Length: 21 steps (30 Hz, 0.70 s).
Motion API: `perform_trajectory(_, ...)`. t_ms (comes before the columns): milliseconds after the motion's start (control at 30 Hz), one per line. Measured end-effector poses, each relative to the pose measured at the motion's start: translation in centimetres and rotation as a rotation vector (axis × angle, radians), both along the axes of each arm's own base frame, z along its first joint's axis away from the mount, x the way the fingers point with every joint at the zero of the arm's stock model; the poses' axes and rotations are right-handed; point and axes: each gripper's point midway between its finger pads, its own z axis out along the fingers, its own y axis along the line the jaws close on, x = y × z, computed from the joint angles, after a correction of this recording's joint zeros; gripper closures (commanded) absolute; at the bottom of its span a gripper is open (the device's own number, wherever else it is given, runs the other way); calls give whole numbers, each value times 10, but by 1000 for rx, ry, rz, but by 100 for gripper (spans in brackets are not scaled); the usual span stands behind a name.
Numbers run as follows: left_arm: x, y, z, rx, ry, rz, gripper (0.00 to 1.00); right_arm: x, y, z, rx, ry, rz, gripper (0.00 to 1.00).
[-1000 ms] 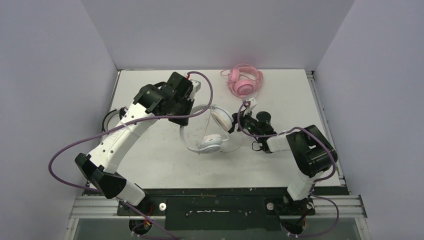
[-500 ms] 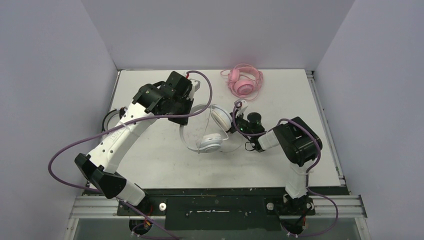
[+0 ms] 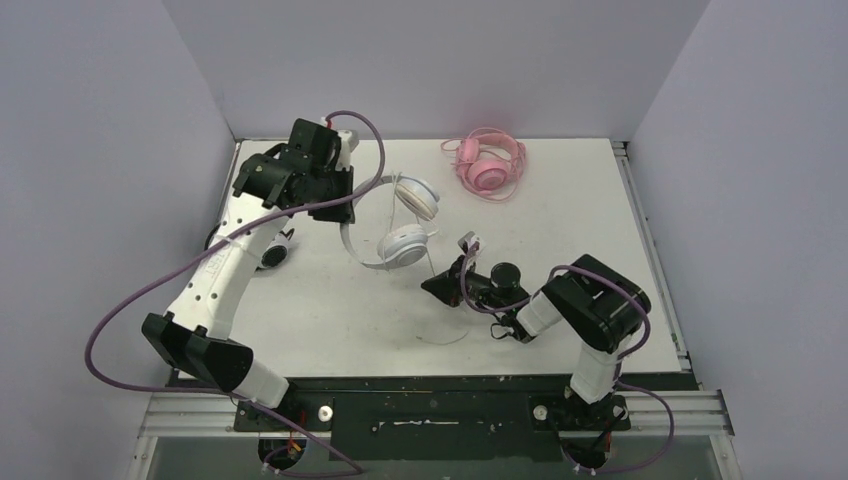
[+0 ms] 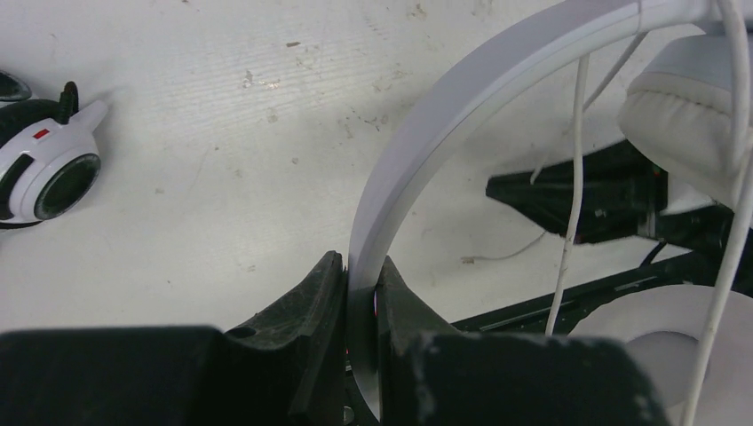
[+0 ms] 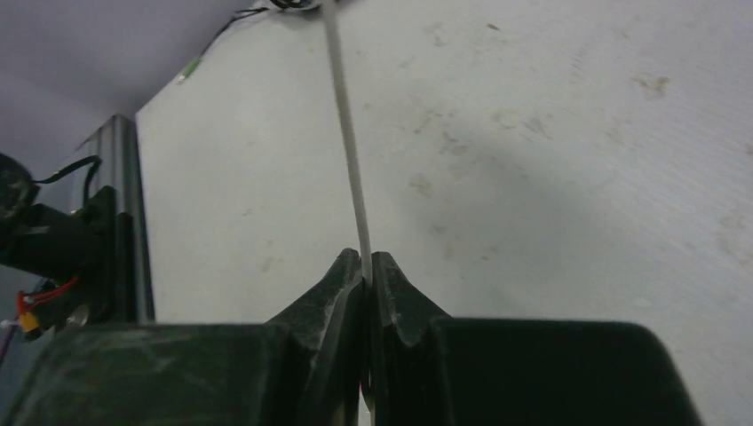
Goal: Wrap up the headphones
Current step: Wrap the headphones cable around the headphones.
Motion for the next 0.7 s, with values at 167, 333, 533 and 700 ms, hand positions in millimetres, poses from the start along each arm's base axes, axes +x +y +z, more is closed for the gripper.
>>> perform_trajectory(167, 13, 18, -2, -19, -1, 75, 100, -48, 25, 43, 107, -75, 117, 93)
perform_trajectory(333, 18, 10, -15, -68, 21, 78, 100, -80, 52, 69, 163, -101, 222, 87)
perform_trajectory(533, 32, -3, -32, -145, 22, 122, 100, -100, 73, 85, 204, -76, 295, 82)
perform_trajectory(700, 39, -6, -47, -179, 20, 171, 100, -109, 78, 102, 263, -46, 320, 82)
